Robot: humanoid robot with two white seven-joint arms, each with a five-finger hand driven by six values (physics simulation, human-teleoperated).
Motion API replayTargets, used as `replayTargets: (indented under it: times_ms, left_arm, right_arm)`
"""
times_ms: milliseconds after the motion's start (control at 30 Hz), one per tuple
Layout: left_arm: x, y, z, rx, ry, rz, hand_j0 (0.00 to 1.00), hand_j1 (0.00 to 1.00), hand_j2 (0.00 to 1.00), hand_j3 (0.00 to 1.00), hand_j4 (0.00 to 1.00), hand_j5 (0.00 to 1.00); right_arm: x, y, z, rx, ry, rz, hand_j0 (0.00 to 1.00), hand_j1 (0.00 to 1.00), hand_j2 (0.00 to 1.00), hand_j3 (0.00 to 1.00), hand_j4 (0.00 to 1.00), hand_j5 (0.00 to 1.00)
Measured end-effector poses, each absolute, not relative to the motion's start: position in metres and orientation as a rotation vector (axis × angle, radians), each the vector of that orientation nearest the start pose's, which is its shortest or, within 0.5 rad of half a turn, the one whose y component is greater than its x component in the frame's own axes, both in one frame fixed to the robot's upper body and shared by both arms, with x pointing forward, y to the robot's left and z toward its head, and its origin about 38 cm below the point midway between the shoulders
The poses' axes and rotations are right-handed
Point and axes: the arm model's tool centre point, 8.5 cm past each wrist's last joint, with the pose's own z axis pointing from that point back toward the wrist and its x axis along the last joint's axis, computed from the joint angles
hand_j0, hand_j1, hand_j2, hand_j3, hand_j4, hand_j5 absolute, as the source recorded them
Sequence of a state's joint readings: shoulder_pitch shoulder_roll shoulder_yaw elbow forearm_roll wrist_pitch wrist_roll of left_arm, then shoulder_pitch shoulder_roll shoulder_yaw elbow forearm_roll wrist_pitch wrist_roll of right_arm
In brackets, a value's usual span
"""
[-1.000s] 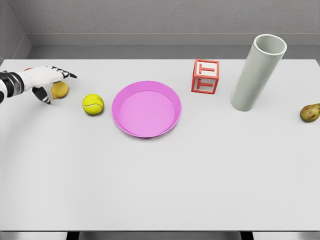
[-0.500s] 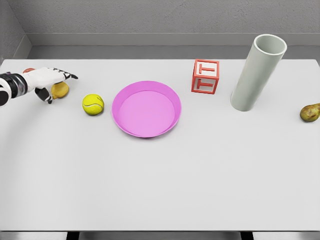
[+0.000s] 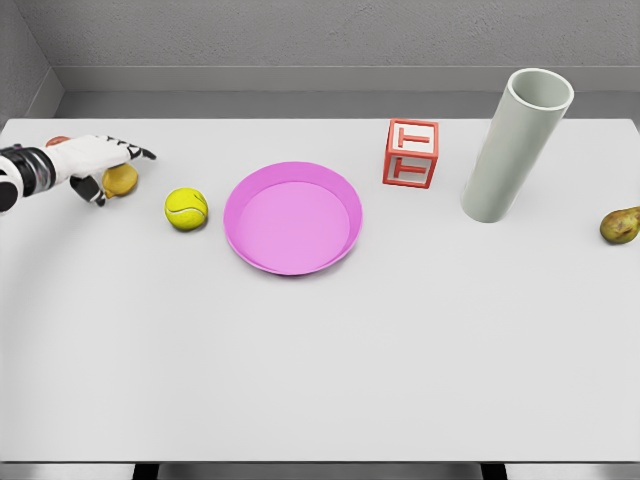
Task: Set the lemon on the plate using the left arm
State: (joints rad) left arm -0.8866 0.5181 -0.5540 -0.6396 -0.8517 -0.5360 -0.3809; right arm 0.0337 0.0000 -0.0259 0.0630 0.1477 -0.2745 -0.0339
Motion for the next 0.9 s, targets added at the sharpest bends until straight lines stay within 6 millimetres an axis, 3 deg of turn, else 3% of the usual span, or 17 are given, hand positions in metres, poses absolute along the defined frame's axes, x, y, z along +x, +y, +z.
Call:
replayTargets:
  times_ms: [300, 400, 467, 900]
  left_arm:
    - [0.5362, 0.3783, 0.1470, 0.680, -0.965, -1.795, 0.90, 0.90, 0.90, 0.90, 0.90, 0.90]
    - [0.5362, 0.3781, 0.1469, 0.680, -0.965, -1.796, 0.85, 0.85, 0.85, 0.85, 0.85, 0.85]
    - [0.5356, 0.3780, 0.1461, 0.677, -0.965, -1.800, 0.74, 0.74, 0.74, 0.74, 0.74, 0.74]
    - [0.5332, 0.3785, 0.1430, 0.672, -0.965, -1.813, 0.65, 0.65, 0.65, 0.65, 0.65, 0.65]
  right_arm:
    - [-0.0146, -0.2701, -0.2579, -0.097, -0.174, 0.124, 1.00, 1.00, 1.00, 1.00, 1.00, 1.00]
    - [-0.0146, -0.2701, -0.2579, -0.097, -0.174, 0.124, 1.00, 1.00, 1.00, 1.00, 1.00, 1.00]
    - [-0.0146, -0.2701, -0.2579, -0.097, -0.174, 0.124, 1.00, 1.00, 1.00, 1.00, 1.00, 1.00]
    - [-0.0146, -0.2700, -0.2579, -0.097, -0.174, 0.124, 1.00, 1.00, 1.00, 1.00, 1.00, 1.00]
